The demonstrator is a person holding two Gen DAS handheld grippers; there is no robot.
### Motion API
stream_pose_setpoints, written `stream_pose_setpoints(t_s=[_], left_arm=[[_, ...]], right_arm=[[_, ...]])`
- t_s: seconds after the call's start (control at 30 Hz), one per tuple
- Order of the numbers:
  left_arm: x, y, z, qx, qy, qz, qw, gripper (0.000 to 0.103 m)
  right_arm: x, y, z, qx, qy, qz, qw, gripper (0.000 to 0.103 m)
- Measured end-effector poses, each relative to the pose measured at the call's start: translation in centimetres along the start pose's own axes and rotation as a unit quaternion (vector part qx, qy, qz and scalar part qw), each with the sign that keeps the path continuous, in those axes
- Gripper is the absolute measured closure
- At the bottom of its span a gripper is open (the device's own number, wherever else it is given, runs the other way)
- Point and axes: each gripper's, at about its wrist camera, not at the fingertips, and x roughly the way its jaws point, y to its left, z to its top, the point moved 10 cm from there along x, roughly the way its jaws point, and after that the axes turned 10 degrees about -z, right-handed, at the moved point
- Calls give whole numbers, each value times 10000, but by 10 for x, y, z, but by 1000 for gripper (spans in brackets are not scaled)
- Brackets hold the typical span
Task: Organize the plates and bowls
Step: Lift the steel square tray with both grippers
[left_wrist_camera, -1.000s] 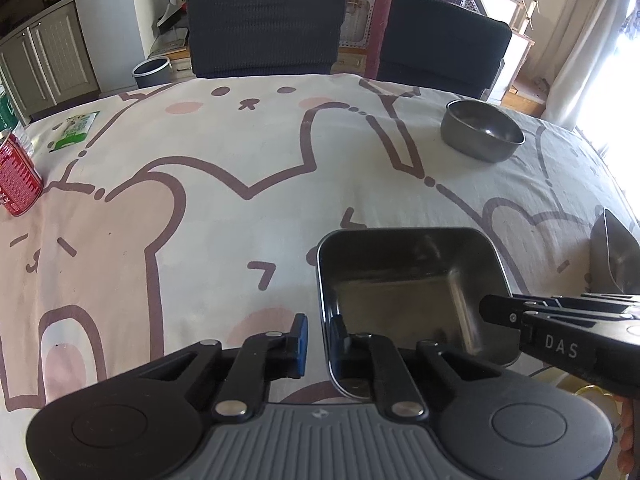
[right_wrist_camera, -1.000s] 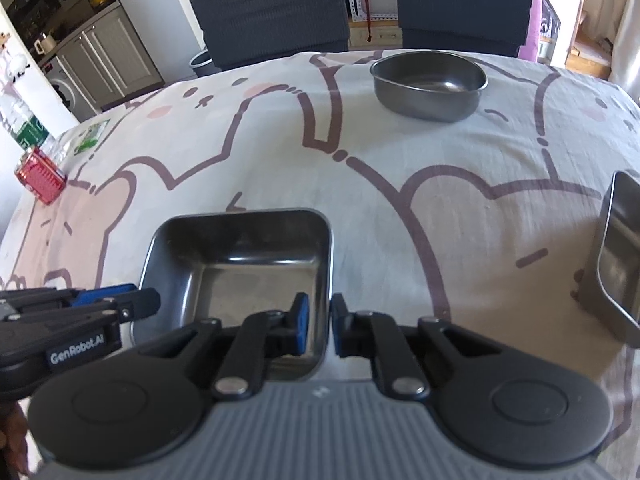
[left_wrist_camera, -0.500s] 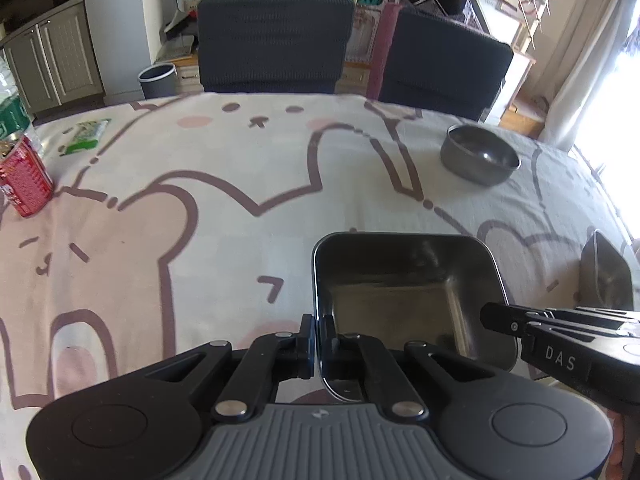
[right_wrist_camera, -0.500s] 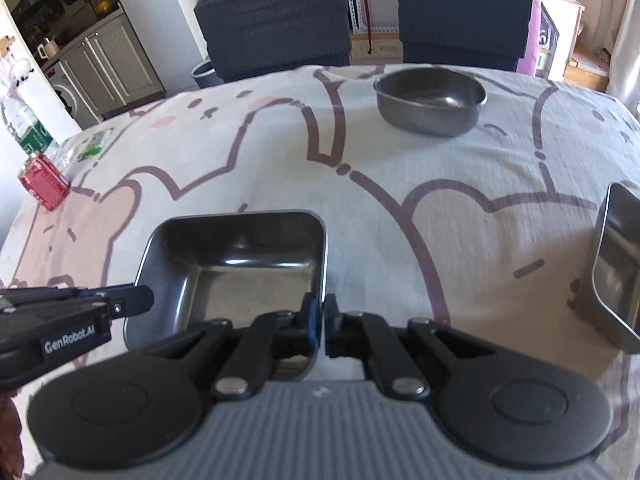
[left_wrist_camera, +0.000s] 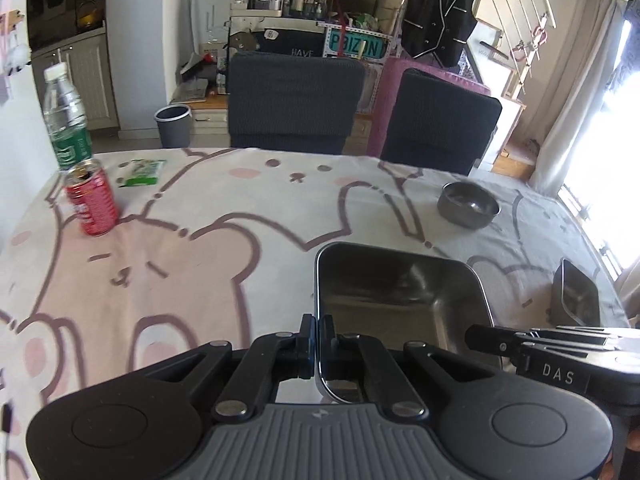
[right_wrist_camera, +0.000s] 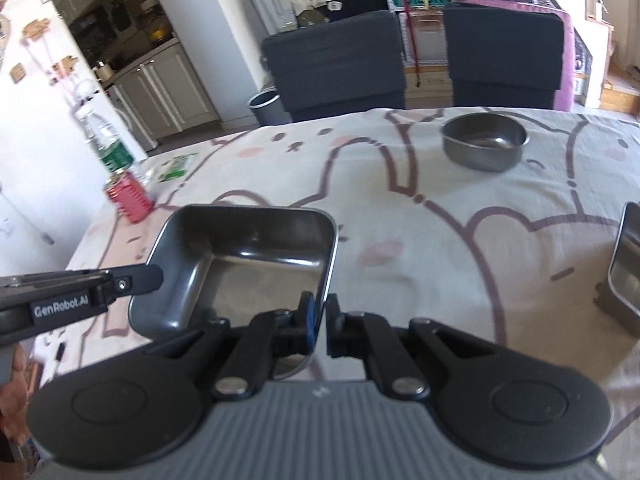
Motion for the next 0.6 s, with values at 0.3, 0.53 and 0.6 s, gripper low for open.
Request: stream_pose_setpoints(t_s=[0.3,0.53,0.6], left_arm=[[-22,43,-39,213,404,393,9982,101],[-28,72,-68,209,769,561,9952,101],[-26,76,-77,231,924,543,9940,101]], right_arm=[[1,57,-47,-483,528,122,9974,94],[11,95,-76,-958,823,187,9918,92],[13,103,-84,-1125,913,192,9893,91]])
